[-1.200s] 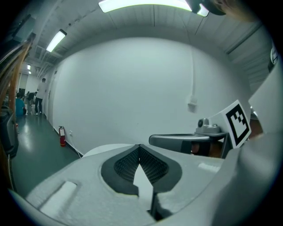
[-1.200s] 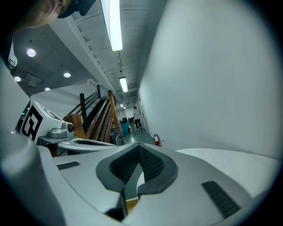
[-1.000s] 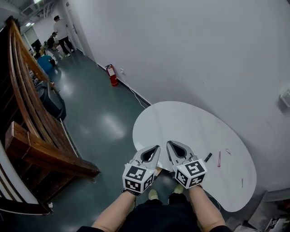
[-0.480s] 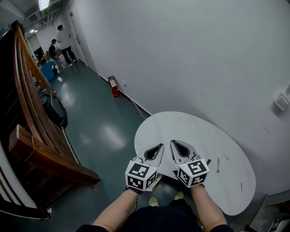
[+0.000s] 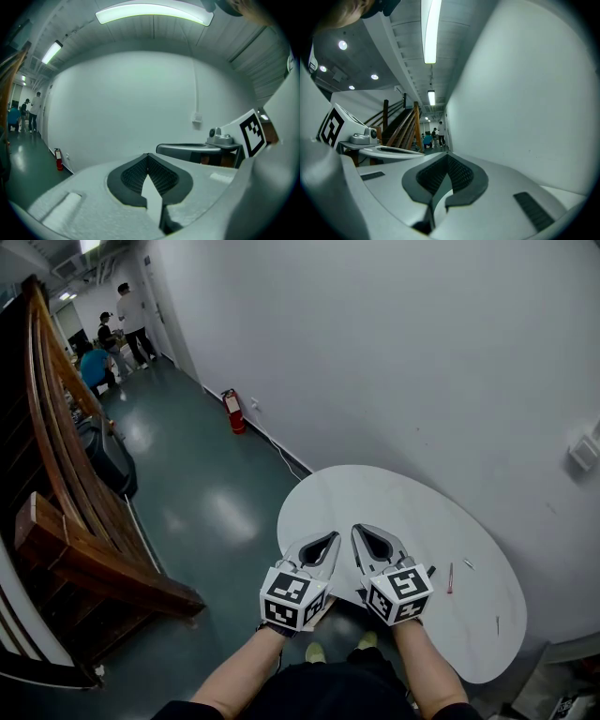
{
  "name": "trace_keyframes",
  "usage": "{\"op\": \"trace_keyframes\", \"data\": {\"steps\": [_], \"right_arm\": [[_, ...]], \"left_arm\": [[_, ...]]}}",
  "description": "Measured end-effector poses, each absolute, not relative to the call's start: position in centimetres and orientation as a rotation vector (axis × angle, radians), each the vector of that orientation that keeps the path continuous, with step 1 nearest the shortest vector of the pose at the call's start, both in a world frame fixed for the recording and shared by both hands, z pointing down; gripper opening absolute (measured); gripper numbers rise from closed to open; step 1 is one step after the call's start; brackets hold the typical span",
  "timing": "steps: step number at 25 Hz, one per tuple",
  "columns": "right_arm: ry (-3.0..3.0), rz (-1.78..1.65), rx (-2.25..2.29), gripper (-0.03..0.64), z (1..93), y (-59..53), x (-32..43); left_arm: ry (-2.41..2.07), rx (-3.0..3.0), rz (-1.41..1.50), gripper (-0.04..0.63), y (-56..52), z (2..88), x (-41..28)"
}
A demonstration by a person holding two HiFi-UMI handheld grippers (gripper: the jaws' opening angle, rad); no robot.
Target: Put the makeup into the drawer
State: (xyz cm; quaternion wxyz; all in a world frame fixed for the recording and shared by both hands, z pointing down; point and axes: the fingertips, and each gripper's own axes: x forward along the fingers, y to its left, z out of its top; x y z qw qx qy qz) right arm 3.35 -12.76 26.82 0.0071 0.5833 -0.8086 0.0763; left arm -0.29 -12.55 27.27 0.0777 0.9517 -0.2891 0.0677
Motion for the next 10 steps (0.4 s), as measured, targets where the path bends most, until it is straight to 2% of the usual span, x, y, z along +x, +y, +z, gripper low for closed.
{"op": "trace_keyframes", "data": {"steps": [10], "right_arm": [[-2.525,0.239,1.820,0.014,26.98,-12.74,2.83]], "left_arm": [[-0.868,2.830,0.186,0.009,-12.65,27.61,-0.65]]}}
